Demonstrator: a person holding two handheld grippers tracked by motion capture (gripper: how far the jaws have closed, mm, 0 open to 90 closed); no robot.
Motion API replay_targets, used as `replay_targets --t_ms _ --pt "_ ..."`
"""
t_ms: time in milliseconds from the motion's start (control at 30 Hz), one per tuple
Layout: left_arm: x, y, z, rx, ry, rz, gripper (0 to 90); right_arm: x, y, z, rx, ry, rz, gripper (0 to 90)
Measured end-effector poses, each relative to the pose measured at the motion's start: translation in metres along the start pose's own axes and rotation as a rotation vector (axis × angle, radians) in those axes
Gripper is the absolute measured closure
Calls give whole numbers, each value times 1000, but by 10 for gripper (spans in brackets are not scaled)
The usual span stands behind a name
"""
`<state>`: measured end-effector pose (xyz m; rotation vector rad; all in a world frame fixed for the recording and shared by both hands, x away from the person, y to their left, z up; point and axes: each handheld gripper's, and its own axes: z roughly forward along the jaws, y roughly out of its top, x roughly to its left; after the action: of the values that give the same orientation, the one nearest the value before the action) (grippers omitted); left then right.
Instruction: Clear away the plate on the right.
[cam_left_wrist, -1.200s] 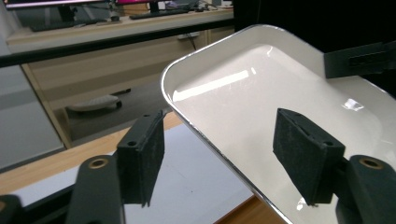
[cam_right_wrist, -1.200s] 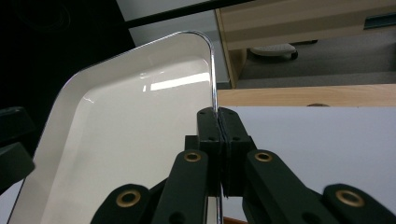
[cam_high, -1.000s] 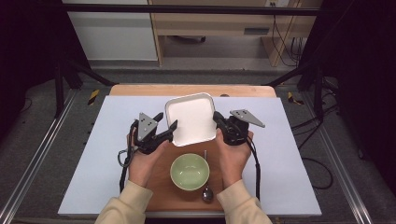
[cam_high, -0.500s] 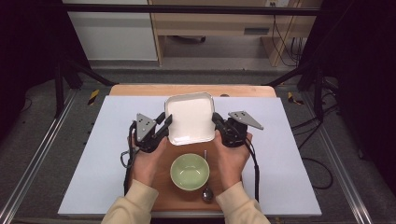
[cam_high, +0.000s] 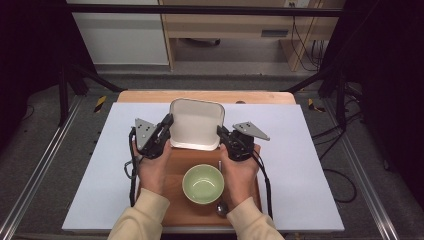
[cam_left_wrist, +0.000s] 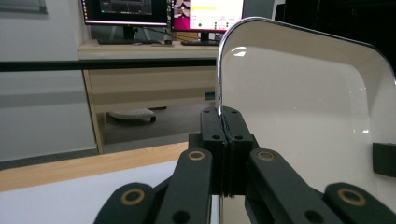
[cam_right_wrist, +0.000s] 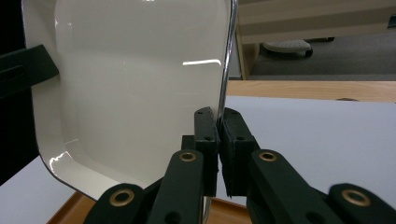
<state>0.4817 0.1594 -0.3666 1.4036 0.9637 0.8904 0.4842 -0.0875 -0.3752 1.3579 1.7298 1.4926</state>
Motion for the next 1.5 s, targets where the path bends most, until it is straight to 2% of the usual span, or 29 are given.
replay_targets --t_ms 100,267,333,400,467,533,667,767,867,1000,1233,1333,1500 --pt "0 1 0 0 0 1 892 0 -1 2 -1 4 -6 856" --pt "4 1 1 11 9 12 892 -2 -1 0 -22 21 -39 778" --pt "8 1 1 10 18 3 893 -3 -1 -1 -23 31 -48 732" --pt "12 2 1 8 28 -1 893 -6 -1 -4 -35 28 -81 668" --pt "17 3 0 7 37 0 893 -9 -2 -5 -53 50 -104 588" --pt "21 4 -1 9 44 3 893 -13 -4 -6 -55 52 -136 520" --pt "29 5 -3 11 54 -5 892 -24 -7 -8 -62 51 -161 416" --pt "33 4 -5 14 59 -14 892 -32 -8 -10 -68 50 -170 354" --pt "36 3 -5 19 56 -20 892 -40 -8 -12 -77 64 -156 309" --pt "38 3 -6 20 58 -19 892 -48 -7 -16 -64 60 -159 237" --pt "43 3 -8 22 62 -21 893 -56 -9 -24 -71 5 -230 180" --pt "49 2 -11 23 69 -27 892 -66 -10 -31 -85 7 -250 158" --pt "58 1 -17 32 77 -28 893 -86 -15 -46 -92 -26 -277 186"
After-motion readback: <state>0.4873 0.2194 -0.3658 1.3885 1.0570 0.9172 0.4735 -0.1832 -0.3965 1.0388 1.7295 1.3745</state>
